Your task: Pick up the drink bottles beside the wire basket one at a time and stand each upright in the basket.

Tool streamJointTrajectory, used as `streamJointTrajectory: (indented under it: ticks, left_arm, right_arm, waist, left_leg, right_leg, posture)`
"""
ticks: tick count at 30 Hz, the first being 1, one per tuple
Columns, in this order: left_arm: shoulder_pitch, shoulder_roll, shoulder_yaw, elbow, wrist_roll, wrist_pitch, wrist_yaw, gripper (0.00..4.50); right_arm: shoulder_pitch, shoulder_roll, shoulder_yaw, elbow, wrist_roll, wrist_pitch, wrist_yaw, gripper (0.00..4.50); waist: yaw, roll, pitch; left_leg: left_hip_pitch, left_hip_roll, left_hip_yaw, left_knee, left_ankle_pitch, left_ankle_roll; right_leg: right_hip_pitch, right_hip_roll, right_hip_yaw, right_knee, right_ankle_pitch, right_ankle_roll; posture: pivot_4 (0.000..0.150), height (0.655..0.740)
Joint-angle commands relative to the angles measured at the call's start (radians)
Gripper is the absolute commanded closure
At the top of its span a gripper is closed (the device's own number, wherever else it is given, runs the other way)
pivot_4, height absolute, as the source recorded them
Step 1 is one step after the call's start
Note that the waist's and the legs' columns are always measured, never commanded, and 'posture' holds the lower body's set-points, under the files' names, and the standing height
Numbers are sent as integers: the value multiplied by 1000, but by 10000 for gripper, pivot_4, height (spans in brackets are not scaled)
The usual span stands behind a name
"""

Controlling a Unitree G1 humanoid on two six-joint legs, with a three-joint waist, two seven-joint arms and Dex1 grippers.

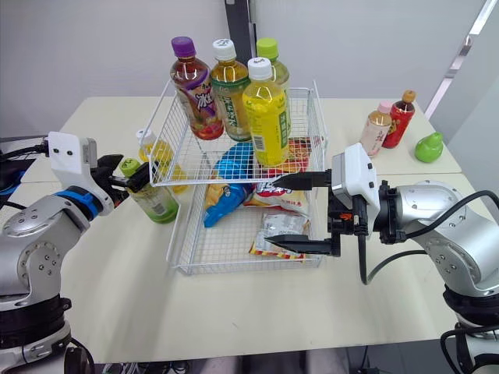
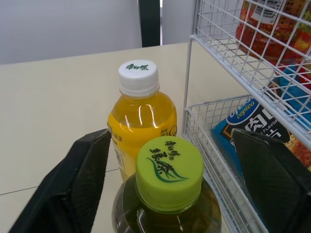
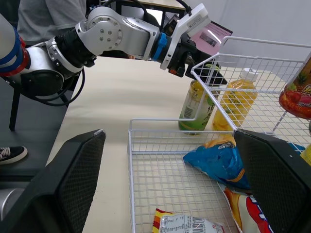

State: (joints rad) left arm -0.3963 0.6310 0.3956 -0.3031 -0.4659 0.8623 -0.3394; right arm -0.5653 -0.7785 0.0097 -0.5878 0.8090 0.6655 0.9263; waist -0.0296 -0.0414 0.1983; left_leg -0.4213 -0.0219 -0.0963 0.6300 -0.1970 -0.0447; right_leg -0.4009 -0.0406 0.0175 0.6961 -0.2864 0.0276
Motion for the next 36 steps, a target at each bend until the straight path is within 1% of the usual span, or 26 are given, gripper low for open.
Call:
streamJointTrajectory:
  ticks: [1,4,5,10,12,16,20,25,28,30,36]
  left_arm:
    - [-17,11,-7,-5,8,-20,1,19003]
    - [-16,11,-13,-1,9,-22,-1,28872]
    - [-15,12,-11,-1,10,-23,0,31380]
    - [10,12,31,-30,-3,-14,11,31422]
    - [37,22,45,-66,-13,-7,3,31422]
    - [60,35,69,-112,-32,2,-6,31422]
    - [44,66,89,-127,-50,8,-14,31422]
    - [8,118,119,-139,-98,54,-29,31422]
    - [-25,159,148,-145,-156,94,-58,31422]
    - [-47,220,160,-130,-182,105,-105,31422]
    - [-179,405,198,11,-254,150,-204,31422]
  right_arm:
    - [-19,-8,-39,-23,12,2,-17,0]
    - [-26,-9,-41,-22,16,9,-26,0]
    - [-28,-9,-43,-21,16,10,-27,0]
    - [-31,0,-67,-17,-8,-21,-39,0]
    - [-31,1,-102,-4,-10,-40,-49,0]
    - [-11,-37,-170,28,-22,-68,-28,0]
    - [21,-96,-208,50,-43,-76,0,0]
    - [33,-91,-229,51,-46,-91,-20,0]
    - [35,-80,-230,48,-38,-95,-34,0]
    - [34,-77,-222,43,-40,-96,-38,0]
    - [17,-70,-206,40,-41,-96,-53,0]
  waist:
    - [0,0,0]
    - [0,0,0]
    - [0,0,0]
    - [0,0,0]
    - [-2,0,0]
    - [0,0,0]
    - [1,0,0]
    - [-1,0,0]
    - [0,0,0]
    - [0,0,0]
    - [-3,0,0]
  left_leg:
    - [0,0,0,0,0,0]
    - [0,0,0,0,0,0]
    - [0,0,0,0,0,0]
    - [0,0,0,0,0,0]
    - [0,0,0,0,0,0]
    - [0,0,0,0,0,0]
    - [0,0,0,0,0,0]
    - [0,1,0,0,0,0]
    - [0,0,0,0,0,0]
    - [-1,0,0,0,0,0]
    - [-1,1,0,-1,0,0]
  right_leg:
    - [0,0,0,0,0,0]
    - [0,0,0,0,0,0]
    - [0,0,0,0,0,0]
    - [0,0,0,0,0,0]
    - [0,0,0,0,0,0]
    - [0,0,0,-1,0,0]
    - [0,0,0,-1,0,0]
    - [0,0,0,-1,0,0]
    - [0,0,0,-1,0,0]
    - [0,0,0,-1,0,0]
    - [-1,1,0,-1,0,0]
  posture:
    - [1500,7400]
    - [1500,7400]
    - [1500,7400]
    - [1500,7400]
    - [1500,7400]
    - [1500,7400]
    - [1500,7400]
    - [1500,7400]
    - [1500,7400]
    - [1500,7400]
    - [1500,7400]
